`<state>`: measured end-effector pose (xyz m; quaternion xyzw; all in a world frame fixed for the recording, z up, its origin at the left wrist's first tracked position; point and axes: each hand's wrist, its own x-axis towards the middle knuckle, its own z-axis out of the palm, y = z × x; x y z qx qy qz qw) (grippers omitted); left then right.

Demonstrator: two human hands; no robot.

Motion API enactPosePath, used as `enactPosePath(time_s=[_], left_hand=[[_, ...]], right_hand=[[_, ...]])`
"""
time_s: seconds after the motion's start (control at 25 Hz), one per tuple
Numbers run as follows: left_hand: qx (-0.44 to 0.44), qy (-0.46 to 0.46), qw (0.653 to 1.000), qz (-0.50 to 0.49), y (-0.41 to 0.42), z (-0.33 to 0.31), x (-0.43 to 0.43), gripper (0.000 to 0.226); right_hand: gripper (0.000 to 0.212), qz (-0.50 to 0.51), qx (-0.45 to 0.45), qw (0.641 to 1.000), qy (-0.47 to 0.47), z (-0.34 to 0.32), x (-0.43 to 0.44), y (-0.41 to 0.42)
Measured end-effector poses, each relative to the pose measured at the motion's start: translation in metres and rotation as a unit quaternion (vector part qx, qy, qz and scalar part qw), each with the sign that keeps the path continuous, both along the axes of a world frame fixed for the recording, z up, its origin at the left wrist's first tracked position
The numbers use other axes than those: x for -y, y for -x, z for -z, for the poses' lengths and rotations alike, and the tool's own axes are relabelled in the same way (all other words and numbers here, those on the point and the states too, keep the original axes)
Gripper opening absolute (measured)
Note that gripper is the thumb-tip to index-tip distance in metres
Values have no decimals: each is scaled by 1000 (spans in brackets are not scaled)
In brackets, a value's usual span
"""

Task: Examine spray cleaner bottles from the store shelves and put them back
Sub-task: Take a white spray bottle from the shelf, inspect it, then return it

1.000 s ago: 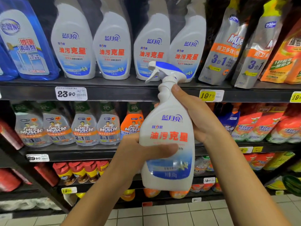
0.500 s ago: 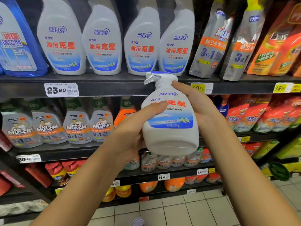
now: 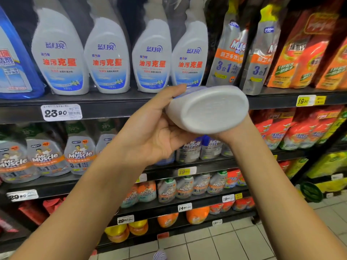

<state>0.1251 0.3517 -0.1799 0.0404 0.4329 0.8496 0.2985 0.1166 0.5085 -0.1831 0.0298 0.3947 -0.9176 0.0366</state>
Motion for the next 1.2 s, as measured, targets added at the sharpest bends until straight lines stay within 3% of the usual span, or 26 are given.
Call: enactPosePath(time_s=[0.04,0.36,0.48,0.56,0.72,0.92,1.04,1.12,1.2], left_hand=[[6,-9,1000,-5,0,-5,1,57],[-5,-25,999,26,5,-2,3,58],[-12,-45,998,50,2,16,5,57],[-23,-51,997,57,0,32,6,59],[-104,64,990,67,-6,58,15,26],[-181,164,970,18,-10,80,26,45],[-227,163,960,-28,-13,86,21,40],[-271,153,948,-69,-16,86,16,53],[-355,189,913,-67,-22,89,9,64]], right_hand=[[14,-29,-13,999,25,-2,3,-1],[23,-64,-54,996,41,-2,5,-5],[64,-26,-27,999,19,9,0,-4],[63,-5,-4,1000,-30,17,-1,-8],[51,-126,-30,992,-8,31,0,0],[62,-144,-101,983,45,55,3,-1],[71,-107,-132,985,17,57,6,-3],[80,-36,-167,985,-4,60,9,-3],[61,54,-211,973,-70,57,18,-4]])
